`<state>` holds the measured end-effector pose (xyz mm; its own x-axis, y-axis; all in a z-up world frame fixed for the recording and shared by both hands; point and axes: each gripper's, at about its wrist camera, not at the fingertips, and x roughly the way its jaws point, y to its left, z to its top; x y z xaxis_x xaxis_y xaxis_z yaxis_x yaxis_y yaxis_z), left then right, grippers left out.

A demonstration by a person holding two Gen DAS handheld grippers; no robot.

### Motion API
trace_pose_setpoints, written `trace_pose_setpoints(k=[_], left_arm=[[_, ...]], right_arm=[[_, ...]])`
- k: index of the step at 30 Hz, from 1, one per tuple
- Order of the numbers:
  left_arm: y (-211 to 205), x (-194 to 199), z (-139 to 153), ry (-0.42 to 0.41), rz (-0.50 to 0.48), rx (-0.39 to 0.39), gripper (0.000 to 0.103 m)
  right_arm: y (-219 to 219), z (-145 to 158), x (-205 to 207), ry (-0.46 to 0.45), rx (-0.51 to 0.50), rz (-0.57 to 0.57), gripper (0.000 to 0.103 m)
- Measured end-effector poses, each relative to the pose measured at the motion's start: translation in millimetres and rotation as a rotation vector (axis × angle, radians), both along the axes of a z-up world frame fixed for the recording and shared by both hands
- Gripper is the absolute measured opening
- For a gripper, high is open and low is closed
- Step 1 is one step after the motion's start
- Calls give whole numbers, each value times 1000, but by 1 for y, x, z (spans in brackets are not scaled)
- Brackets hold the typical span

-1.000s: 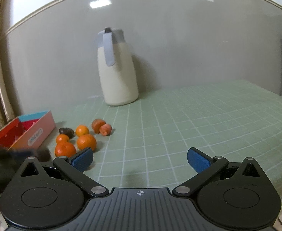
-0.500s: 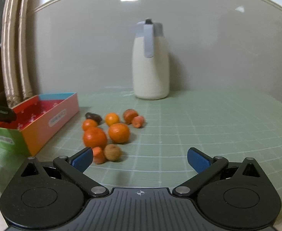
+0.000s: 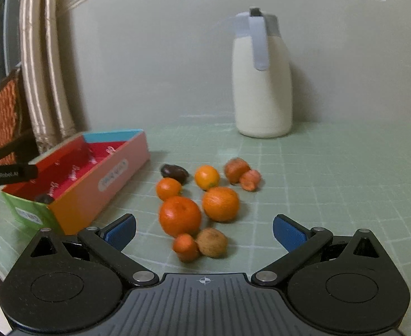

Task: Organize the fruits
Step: 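Carry the date with the left tool and release it into the box, then grasp the large orange with the right tool and drop it into the box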

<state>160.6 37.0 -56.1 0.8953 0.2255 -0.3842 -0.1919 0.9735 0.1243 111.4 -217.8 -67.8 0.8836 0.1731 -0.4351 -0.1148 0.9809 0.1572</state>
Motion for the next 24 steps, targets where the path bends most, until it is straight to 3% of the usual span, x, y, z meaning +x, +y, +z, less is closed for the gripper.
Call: trace_pose_setpoints(k=[5, 6, 7, 8, 9, 13, 21, 22, 24], left_arm=[[7, -3, 4, -1, 11, -25, 88], [9, -4, 4, -3, 18, -23, 88], [10, -4, 4, -4, 26, -20, 89], [11, -4, 4, -5, 34, -17, 89], [12, -4, 4, -7, 40, -15, 89], [18, -5, 5, -14, 54, -21, 90], [31, -5, 6, -9, 83, -56, 92], [33, -5, 6, -11, 88, -59, 92], [37, -6, 6, -10, 100, -68, 92]], right_arm=[[21, 6, 11, -45, -43, 52, 103], [25, 5, 14, -46, -51, 54, 92], [27, 4, 17, -40, -59, 59, 65], [29, 1, 22, -17, -63, 57, 55], [30, -2, 28, 5, -60, 51, 52], [31, -13, 38, 42, -96, 10, 52], [46, -22, 35, 19, -212, 27, 52], [45, -23, 34, 15, -208, 22, 41], [42, -23, 35, 12, -187, 26, 41]])
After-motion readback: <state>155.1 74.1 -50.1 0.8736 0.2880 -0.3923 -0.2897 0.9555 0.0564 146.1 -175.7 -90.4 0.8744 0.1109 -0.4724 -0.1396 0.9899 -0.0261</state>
